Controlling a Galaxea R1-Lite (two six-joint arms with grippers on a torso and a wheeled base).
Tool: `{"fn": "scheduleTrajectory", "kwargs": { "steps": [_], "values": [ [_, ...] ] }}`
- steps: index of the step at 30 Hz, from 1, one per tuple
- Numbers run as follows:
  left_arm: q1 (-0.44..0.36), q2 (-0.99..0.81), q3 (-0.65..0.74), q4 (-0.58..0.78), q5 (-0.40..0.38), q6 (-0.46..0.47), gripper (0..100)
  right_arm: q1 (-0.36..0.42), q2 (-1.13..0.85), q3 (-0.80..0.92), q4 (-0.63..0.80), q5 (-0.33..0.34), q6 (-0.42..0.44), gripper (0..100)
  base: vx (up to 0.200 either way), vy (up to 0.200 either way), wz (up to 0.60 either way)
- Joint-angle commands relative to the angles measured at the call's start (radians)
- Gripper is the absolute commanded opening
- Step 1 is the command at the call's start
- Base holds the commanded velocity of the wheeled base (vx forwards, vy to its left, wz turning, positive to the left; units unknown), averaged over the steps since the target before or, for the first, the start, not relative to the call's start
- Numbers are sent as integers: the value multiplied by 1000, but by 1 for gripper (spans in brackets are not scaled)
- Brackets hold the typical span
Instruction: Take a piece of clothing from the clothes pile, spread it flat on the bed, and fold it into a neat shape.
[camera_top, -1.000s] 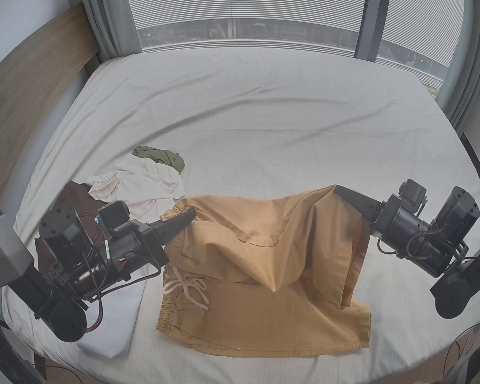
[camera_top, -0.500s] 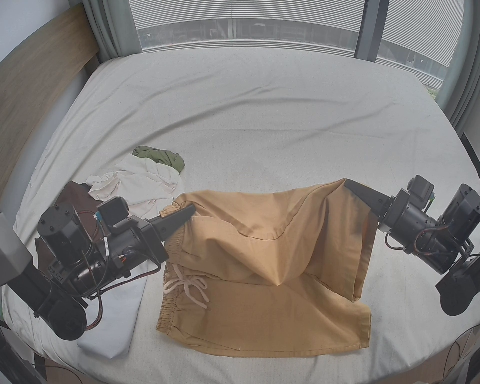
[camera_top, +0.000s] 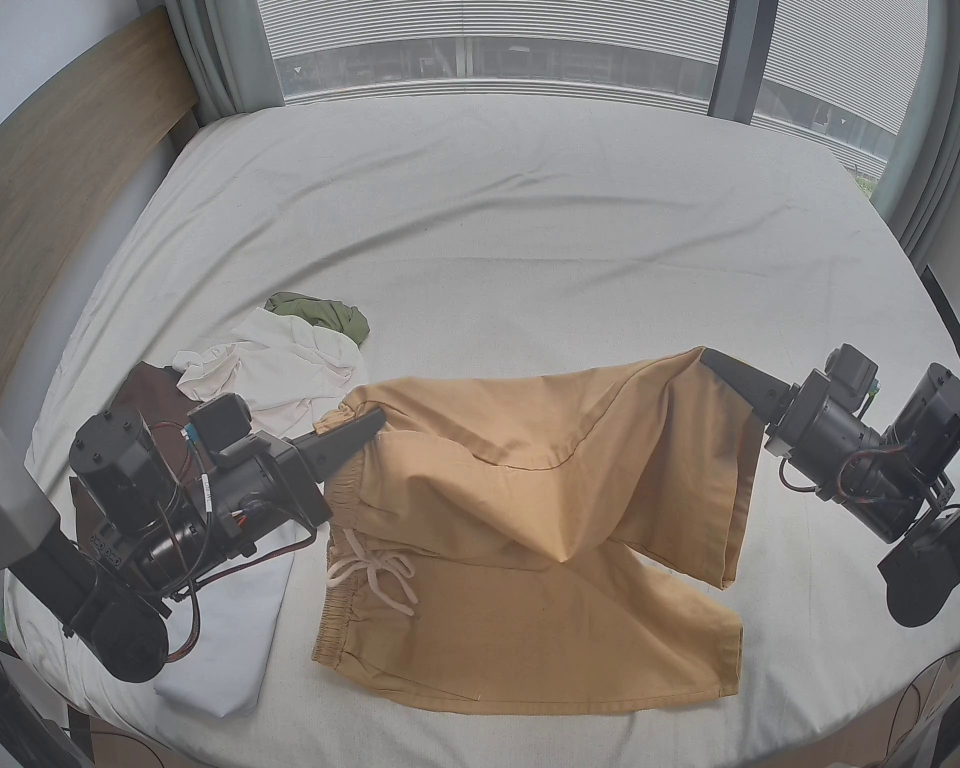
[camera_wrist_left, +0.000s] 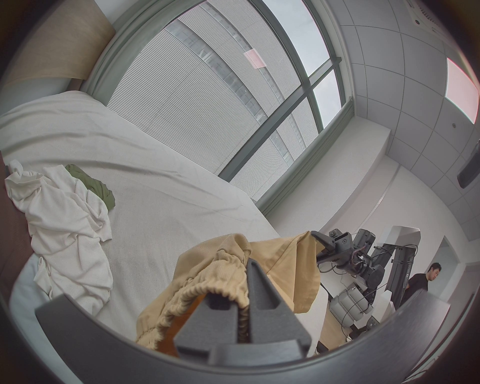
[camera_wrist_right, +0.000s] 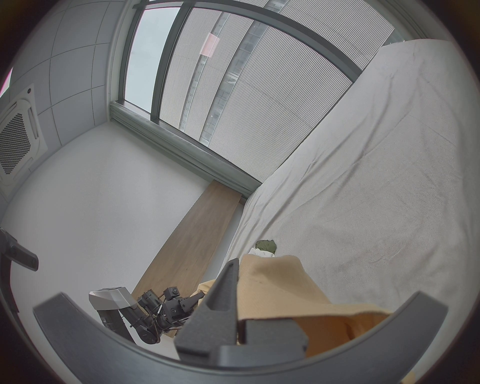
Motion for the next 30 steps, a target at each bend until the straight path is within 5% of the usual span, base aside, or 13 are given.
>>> {"fn": "scheduleTrajectory", "kwargs": {
  "steps": [1, 30],
  "values": [
    [0, 0, -8, -1, 0, -1, 0, -12, -1, -6, -1, 1, -14, 0, 0, 0, 0],
    [97, -8, -75, -2, 39, -48, 0, -200, -37, -87, 50, 44, -25, 0, 0, 0, 0]
  ]
}}
